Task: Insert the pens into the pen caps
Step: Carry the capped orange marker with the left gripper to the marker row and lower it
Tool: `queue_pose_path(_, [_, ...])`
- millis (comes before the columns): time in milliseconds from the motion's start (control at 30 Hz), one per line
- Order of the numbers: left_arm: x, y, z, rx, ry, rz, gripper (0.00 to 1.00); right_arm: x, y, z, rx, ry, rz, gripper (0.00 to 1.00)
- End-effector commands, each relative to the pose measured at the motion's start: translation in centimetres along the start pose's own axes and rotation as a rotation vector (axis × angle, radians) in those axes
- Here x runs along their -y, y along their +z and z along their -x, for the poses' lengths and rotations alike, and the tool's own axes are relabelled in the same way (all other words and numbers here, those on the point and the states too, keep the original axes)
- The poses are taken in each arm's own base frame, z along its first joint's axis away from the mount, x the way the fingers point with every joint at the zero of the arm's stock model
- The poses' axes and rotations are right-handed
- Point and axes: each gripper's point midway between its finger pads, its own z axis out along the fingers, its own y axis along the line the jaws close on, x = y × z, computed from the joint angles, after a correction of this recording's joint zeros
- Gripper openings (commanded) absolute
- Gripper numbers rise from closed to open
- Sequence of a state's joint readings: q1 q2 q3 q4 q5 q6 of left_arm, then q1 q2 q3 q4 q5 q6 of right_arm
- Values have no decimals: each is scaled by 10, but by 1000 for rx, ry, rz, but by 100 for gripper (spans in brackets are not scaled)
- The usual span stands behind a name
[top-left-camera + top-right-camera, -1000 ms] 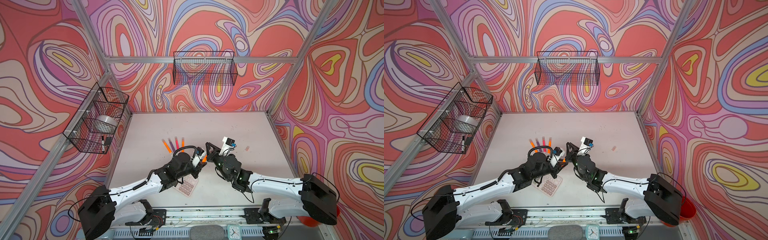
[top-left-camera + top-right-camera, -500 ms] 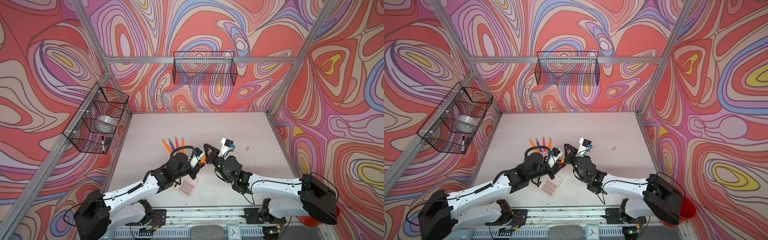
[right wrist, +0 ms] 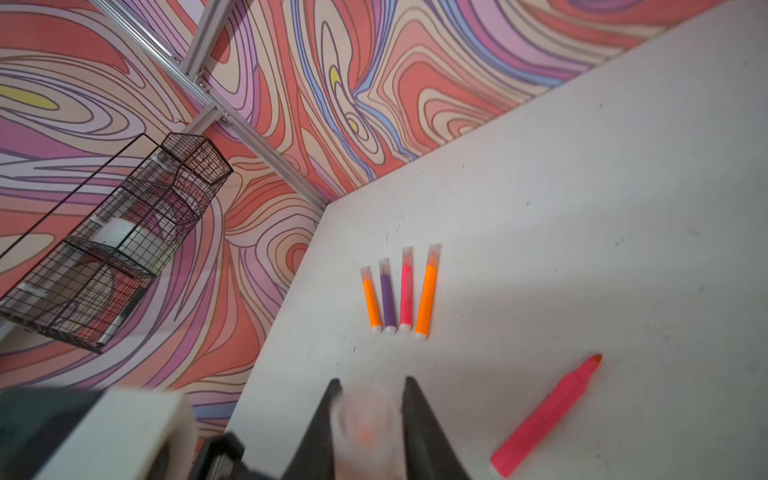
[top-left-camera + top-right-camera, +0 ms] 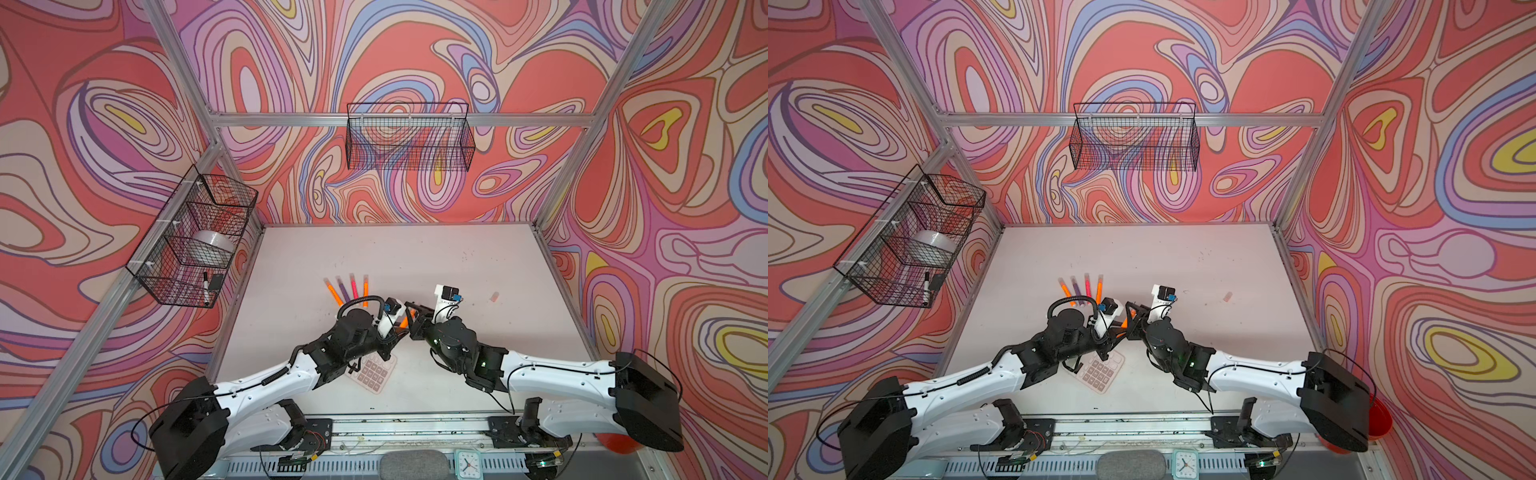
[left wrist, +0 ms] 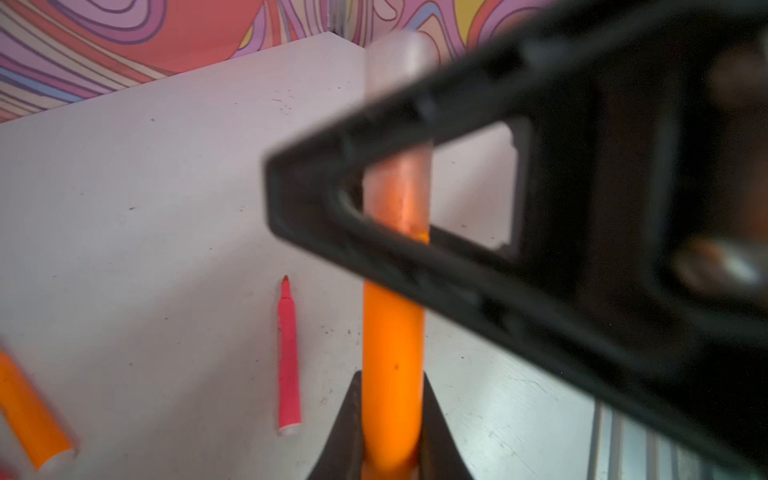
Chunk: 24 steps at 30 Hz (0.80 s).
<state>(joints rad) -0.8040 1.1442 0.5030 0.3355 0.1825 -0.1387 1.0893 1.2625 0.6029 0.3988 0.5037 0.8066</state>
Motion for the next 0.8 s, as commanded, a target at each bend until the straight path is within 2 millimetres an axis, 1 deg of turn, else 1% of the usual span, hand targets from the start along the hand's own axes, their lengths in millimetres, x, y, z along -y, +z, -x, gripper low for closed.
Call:
queue_pose_path(0, [-30, 5, 5, 63, -64, 137, 0, 37, -6, -22, -90, -45, -109, 45])
queue_pose_path(100, [-51, 15, -22, -45, -89, 244, 0, 51, -15, -11, -36, -25, -144, 59])
queue_pose_path(133, [-54, 21, -14, -45, -97, 263, 0, 55, -19, -9, -21, -20, -149, 62])
queue_pose_path(233, [-60, 31, -20, -68, -129, 288, 0, 65, -31, 0, 16, -13, -170, 69])
queue_pose_path(300, [-63, 36, -20, -70, -150, 298, 0, 73, -39, 8, 33, -15, -209, 70])
queue_pose_path(367, [-72, 41, -22, -97, -167, 340, 0, 84, -49, 16, 49, -22, -266, 71])
queue_pose_path(500, [-88, 59, -35, -196, -164, 408, 0, 108, -71, 29, 90, -44, -370, 74])
queue_pose_path(633, [-115, 72, -51, -302, -172, 519, 0, 124, -87, 39, 110, -49, -418, 76])
queue_pose_path(767, [-140, 81, -69, -402, -191, 594, 0, 130, -100, 49, 132, -51, -442, 77])
